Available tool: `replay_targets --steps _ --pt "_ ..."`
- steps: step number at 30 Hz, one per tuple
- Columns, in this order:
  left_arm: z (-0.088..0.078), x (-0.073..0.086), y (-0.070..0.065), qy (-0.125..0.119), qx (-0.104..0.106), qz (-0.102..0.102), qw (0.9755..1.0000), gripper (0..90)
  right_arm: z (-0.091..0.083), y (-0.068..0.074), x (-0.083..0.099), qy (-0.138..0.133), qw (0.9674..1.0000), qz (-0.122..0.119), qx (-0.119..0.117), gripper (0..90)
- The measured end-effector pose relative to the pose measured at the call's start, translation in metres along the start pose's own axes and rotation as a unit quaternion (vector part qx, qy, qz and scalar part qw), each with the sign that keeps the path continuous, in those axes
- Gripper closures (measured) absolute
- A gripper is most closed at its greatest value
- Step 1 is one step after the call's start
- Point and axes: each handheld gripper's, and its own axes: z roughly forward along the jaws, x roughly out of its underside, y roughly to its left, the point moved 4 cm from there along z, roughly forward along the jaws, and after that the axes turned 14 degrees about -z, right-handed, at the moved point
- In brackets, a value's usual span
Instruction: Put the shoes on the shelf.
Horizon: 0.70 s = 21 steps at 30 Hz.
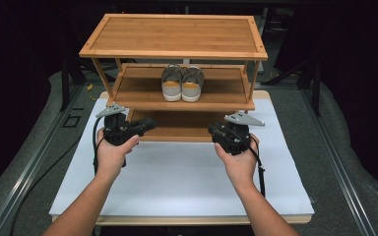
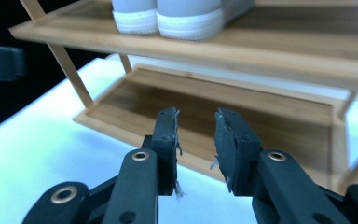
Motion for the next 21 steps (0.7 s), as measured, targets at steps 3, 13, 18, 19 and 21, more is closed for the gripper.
replay_targets --steps 3,13,18,19,21 --pt "-0.002 0.014 0.004 0.008 -0.009 0.012 0.9999 65.6 -0.004 0.002 0.015 0.015 0.9998 0.009 -0.006 68.7" --pt "-0.011 0.056 0.025 0.021 -0.024 0.010 0.9994 57.5 -0.006 0.013 0.063 0.030 0.9991 0.026 -0.015 65.4" --pt "-0.012 0.075 0.034 0.026 -0.023 0.006 0.9994 53.2 -0.004 0.024 0.089 0.028 0.9991 0.029 -0.014 63.2" --pt "-0.012 0.079 0.036 0.027 -0.023 0.005 0.9994 52.1 -0.004 0.026 0.092 0.028 0.9991 0.023 -0.021 62.6" --pt "-0.011 0.083 0.037 0.025 -0.021 0.004 0.9995 51.5 -0.004 0.028 0.095 0.027 0.9993 0.017 -0.017 62.3"
